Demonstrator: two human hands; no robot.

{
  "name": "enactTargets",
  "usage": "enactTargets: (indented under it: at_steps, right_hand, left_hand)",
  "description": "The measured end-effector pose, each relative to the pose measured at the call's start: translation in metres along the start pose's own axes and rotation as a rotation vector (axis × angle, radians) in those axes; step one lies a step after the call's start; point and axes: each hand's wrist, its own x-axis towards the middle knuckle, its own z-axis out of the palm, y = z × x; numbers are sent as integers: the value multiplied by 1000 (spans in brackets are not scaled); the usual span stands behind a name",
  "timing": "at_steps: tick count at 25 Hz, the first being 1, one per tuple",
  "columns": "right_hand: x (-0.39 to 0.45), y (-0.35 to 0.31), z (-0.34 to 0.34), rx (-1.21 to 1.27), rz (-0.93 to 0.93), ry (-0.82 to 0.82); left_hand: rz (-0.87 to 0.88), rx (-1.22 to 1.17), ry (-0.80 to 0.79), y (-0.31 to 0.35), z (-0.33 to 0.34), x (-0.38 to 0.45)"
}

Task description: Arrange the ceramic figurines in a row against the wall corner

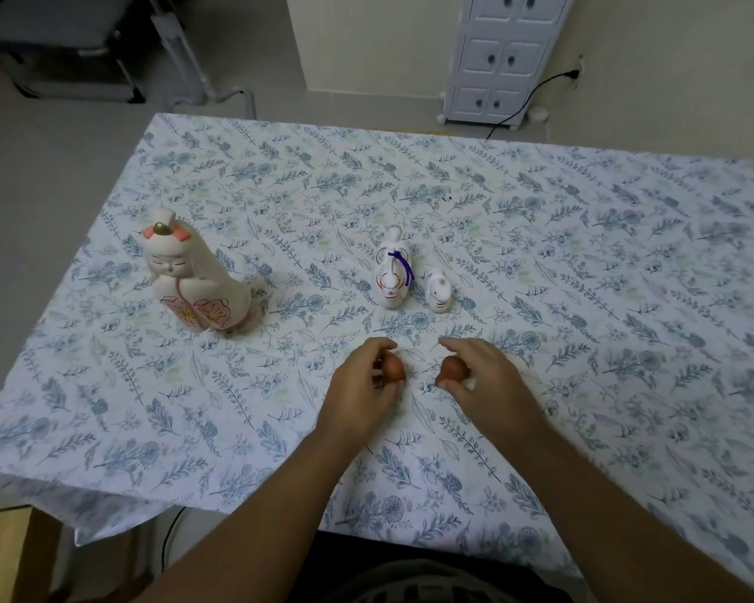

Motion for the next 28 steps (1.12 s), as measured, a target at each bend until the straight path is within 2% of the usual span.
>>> enactTargets:
  at_steps: [4, 7, 10, 14, 18, 20, 28]
  right_hand:
    - [-7, 4, 16, -19, -70, 40]
    - [-11, -2, 27, 68, 23, 94]
    - [-6, -7, 31, 30, 72, 129]
    - [-3, -1, 23, 15, 34, 67]
    - [-6, 3, 22, 156, 167, 100]
    - [-5, 5, 22, 205, 185, 51]
    - [-8, -1, 17, 122, 132, -68]
  left_hand:
    - [56, -1, 9, -3, 5, -2]
    - [72, 4, 31, -4, 9, -5]
    - [128, 81, 41, -5, 12, -3]
    - [101, 104, 31, 0, 12, 2]
    - [48, 106, 3, -2, 8, 6]
    - [48, 99, -19, -2, 5, 6]
    - [51, 103, -73, -1, 1, 6]
